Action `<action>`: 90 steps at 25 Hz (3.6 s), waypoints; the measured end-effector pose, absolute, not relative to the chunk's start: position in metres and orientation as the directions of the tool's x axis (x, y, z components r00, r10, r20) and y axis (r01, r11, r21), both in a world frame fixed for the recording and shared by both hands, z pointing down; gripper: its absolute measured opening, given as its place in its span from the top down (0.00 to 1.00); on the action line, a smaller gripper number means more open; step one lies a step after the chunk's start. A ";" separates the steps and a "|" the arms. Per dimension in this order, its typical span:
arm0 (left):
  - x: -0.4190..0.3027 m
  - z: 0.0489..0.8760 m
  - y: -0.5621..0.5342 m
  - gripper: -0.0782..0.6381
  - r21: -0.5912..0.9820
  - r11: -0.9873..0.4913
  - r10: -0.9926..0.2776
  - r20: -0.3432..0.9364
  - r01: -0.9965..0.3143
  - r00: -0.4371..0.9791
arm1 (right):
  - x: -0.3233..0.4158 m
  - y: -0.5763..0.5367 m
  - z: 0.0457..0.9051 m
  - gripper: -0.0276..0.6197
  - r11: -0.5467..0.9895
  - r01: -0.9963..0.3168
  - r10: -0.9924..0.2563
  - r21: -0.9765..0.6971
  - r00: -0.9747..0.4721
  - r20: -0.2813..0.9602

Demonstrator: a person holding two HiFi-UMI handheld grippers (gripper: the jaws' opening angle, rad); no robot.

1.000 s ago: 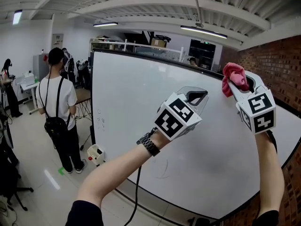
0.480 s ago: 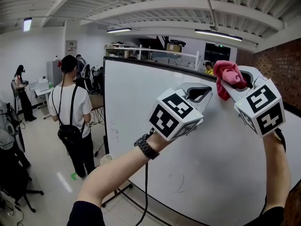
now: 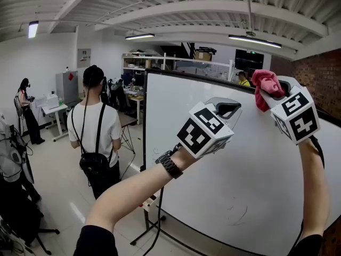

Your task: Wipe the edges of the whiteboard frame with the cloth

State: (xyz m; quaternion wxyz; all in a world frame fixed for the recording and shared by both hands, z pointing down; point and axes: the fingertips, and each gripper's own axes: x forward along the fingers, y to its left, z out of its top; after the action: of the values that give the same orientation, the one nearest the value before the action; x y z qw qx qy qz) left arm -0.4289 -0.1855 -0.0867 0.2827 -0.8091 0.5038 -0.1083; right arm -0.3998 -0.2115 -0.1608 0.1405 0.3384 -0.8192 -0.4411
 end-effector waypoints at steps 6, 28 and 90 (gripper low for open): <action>-0.483 -0.088 -0.186 0.89 -0.574 -0.407 -0.846 -0.057 -0.710 0.530 | -0.442 -0.216 -0.162 0.73 0.357 -0.499 -0.734 0.790 -0.672 -0.092; -0.674 -0.074 -0.184 0.89 -0.397 -0.325 -0.907 -0.127 -0.859 0.402 | -0.595 -0.191 -0.142 0.73 0.335 -0.417 -0.633 0.845 -0.764 -0.126; -0.894 0.246 -0.194 0.89 -0.075 -0.576 -0.817 0.073 -0.814 0.571 | -0.911 -0.217 0.139 0.73 0.509 -0.139 -0.600 0.849 -0.765 0.234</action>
State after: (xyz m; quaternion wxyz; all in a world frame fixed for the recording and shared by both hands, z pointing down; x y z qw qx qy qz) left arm -0.8936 -0.1940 0.2457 0.0164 -0.8862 0.4603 -0.0499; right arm -0.9108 -0.2174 0.1389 0.2604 0.2231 -0.8287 -0.4424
